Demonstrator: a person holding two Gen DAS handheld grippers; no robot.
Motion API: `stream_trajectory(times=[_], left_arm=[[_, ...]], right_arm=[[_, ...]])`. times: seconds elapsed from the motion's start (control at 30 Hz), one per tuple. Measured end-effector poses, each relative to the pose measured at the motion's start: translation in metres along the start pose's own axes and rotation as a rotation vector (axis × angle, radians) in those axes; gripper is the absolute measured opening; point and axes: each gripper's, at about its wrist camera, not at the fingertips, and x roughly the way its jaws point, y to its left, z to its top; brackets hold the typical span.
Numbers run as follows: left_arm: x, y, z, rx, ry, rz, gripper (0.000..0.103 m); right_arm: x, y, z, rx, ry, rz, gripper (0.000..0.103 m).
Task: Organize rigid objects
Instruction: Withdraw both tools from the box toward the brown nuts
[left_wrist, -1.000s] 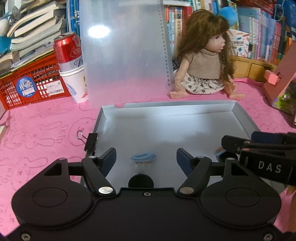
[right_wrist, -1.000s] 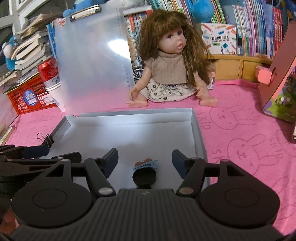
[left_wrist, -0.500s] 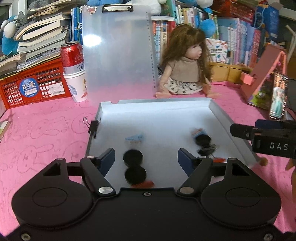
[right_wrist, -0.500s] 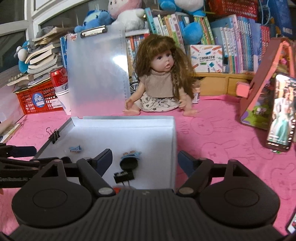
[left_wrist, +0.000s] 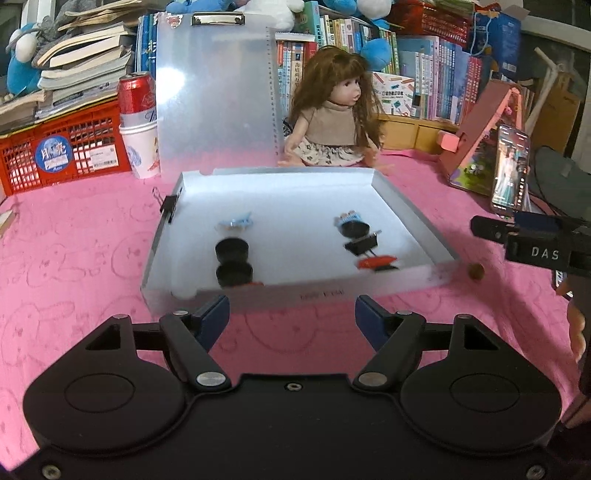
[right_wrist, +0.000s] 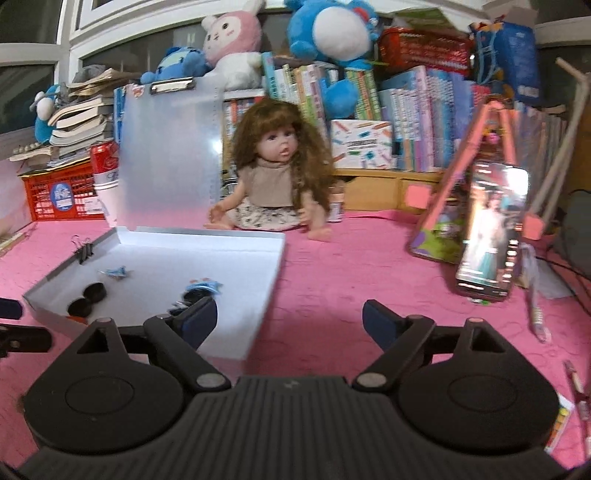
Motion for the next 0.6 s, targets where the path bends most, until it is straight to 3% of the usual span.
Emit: stream_trajectory(times=[0.17,0.37,0.6], left_arm=[[-0.009,0.002,-0.019,-0.016,0.014,-0.002,0.074],[-0.019,0.002,-0.038,-0.021,0.018,0.006,0.074],[-0.025,-0.006,-0.057,-0.001,0.035,-0.011,0.074]], right_arm=[[-0.013,-0.025,-0.016,0.021,-0.026,-0.051,0.096],[-0.013,-0.047,-0.032,0.031,0.006,-0.107,0.096],[-0.007,-0.041,-0.042,-0.033,0.068,-0.032,0.089]])
